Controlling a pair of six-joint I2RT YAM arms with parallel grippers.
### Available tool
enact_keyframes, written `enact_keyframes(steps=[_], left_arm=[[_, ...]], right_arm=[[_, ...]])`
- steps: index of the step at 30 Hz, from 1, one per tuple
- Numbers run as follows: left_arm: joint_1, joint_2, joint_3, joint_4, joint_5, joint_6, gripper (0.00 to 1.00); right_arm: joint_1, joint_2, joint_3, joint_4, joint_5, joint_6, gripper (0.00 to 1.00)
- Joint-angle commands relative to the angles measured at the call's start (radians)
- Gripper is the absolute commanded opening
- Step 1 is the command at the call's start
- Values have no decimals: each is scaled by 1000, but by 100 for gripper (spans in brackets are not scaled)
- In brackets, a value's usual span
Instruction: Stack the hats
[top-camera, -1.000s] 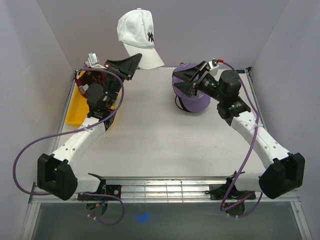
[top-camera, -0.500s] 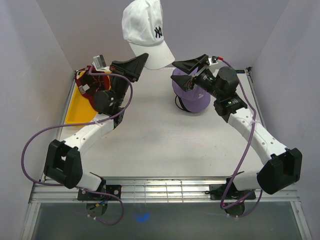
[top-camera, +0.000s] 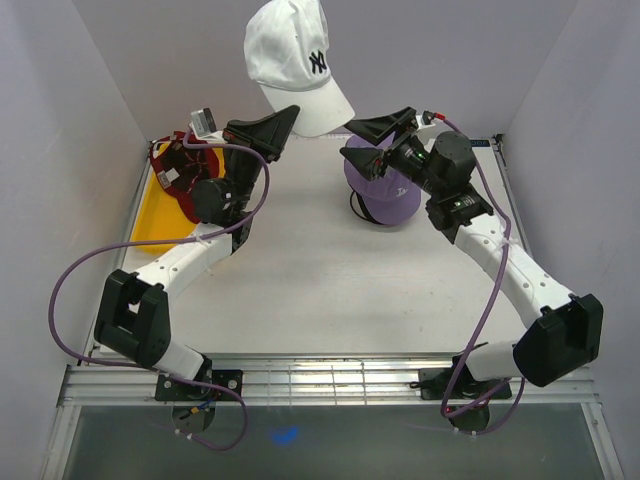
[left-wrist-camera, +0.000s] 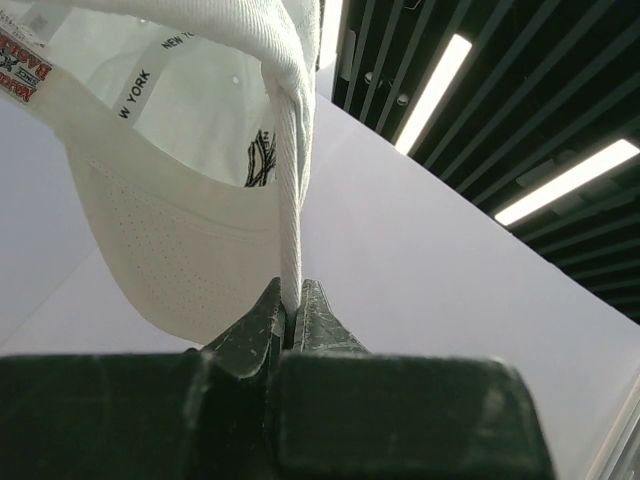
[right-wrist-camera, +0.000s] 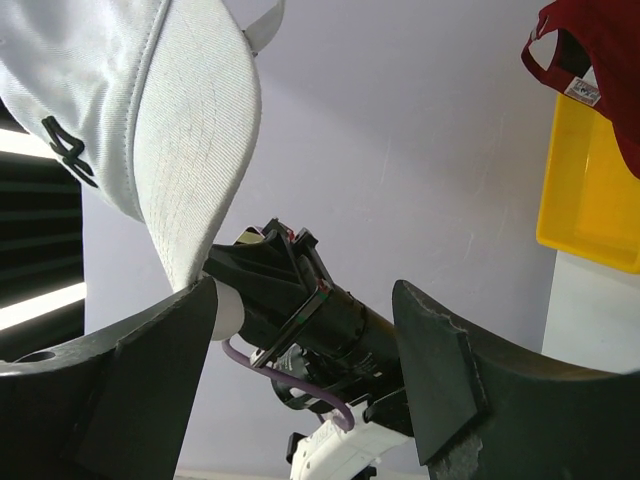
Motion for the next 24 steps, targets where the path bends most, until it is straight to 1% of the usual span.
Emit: enact_keyframes(steps=[1, 7, 9, 12, 21, 24], left_arm=[[-10, 4, 2, 18, 76, -10, 0], [-10, 16, -17, 50, 53, -42, 0], [-6, 16, -11, 47, 46, -42, 0], [-4, 37, 20, 44, 64, -49, 0], [-1, 41, 15, 68, 46, -70, 0], [0, 51, 32, 65, 70, -75, 0]], right_arm=[[5, -68, 8, 100, 46, 17, 76], [5, -77, 27, 81, 31, 2, 76], [5, -106, -11, 80, 28, -3, 76], [5, -142, -94, 124, 37, 20, 76], [5, -175, -125, 121, 33, 6, 75], [5, -160, -119, 133, 33, 15, 76]])
